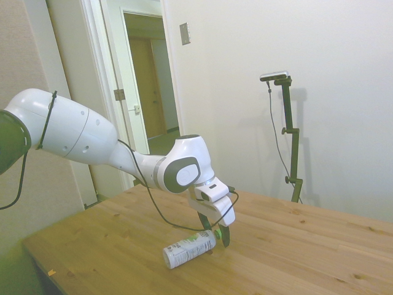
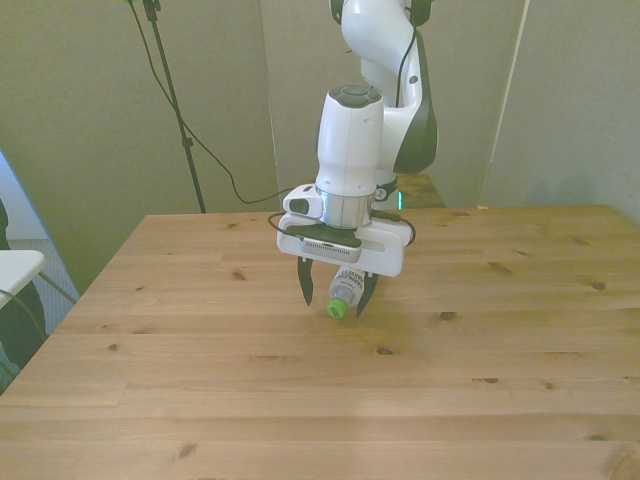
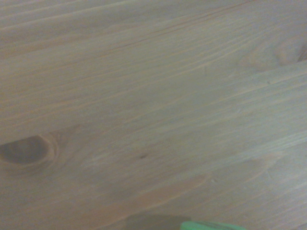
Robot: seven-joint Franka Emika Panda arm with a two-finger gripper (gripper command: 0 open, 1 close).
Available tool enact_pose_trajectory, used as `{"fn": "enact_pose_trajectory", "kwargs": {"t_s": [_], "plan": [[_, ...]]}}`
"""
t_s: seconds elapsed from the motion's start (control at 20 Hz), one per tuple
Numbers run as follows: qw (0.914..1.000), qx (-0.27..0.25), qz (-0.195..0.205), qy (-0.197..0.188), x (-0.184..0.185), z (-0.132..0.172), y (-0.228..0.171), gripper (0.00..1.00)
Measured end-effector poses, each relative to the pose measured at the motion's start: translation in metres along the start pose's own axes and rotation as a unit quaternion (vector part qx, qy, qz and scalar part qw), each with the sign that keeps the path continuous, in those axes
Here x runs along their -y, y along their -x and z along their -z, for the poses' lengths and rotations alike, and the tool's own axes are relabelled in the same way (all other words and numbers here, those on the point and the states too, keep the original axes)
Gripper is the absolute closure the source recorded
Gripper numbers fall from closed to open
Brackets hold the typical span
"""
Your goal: Stand the water bottle
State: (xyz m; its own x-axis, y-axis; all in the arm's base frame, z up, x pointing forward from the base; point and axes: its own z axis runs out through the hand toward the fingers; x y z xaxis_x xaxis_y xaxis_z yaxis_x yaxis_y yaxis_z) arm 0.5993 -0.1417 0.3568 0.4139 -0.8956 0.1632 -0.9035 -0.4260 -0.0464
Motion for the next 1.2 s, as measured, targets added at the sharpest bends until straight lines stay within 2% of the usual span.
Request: {"fn": "enact_pose_trajectory", "kwargs": {"t_s": [0.75, 0.95, 1.2], "plan": [[0.9999, 0.009, -0.001, 0.009, 0.007, -0.005, 0.009, 1.0], [0.9995, 0.024, -0.011, 0.017, 0.007, -0.005, 0.01, 1.0], [0.9993, 0.018, -0.034, 0.004, 0.016, 0.012, 0.009, 1.0]]}}
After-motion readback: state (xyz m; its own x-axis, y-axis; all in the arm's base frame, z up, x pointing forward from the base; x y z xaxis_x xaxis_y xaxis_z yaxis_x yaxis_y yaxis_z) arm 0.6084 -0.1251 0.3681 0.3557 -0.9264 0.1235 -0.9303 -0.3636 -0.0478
